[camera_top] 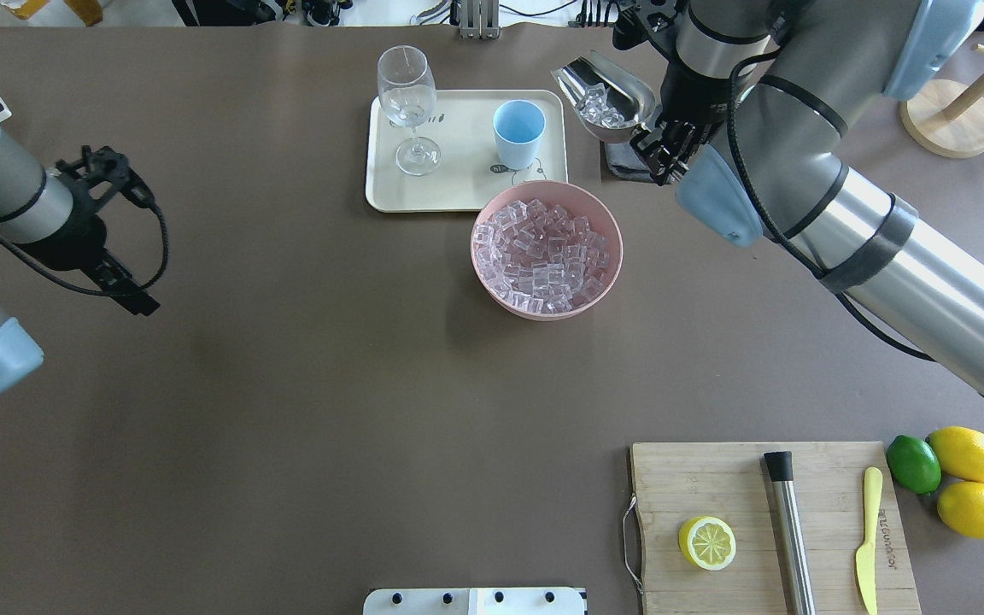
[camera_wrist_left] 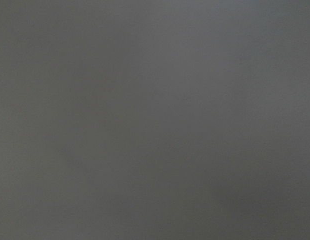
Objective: Put ice in cup with scoop
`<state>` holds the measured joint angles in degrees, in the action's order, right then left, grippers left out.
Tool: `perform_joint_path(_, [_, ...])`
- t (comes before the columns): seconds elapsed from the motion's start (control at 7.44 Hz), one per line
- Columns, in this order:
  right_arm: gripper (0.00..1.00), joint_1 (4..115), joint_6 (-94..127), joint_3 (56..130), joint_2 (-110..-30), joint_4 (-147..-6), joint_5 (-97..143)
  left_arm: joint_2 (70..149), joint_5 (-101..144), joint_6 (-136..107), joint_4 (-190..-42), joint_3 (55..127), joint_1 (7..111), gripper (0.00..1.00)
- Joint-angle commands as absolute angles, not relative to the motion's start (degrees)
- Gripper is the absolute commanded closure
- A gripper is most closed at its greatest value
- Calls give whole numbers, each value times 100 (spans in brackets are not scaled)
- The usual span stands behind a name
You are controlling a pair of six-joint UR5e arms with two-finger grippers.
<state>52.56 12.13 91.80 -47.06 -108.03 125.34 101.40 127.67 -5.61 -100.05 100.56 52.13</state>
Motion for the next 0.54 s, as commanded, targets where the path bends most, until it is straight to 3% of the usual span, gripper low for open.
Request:
perform_joint_path(0.0, [100, 5273, 275, 8213, -3791, -11994, 12604, 8952, 13408, -554, -9766, 10273, 6542, 1])
perform_joint_path(0.13, [100, 5273, -128, 7817, -3466, -12397, 12586, 8486, 14204, -545, -9721, 10057, 7287, 1])
perform_joint_path(0.4, [100, 5273, -360, 7367, -3008, -12987, 12542, 8385, 14327, -545, -9712, 9556, 8388, 1])
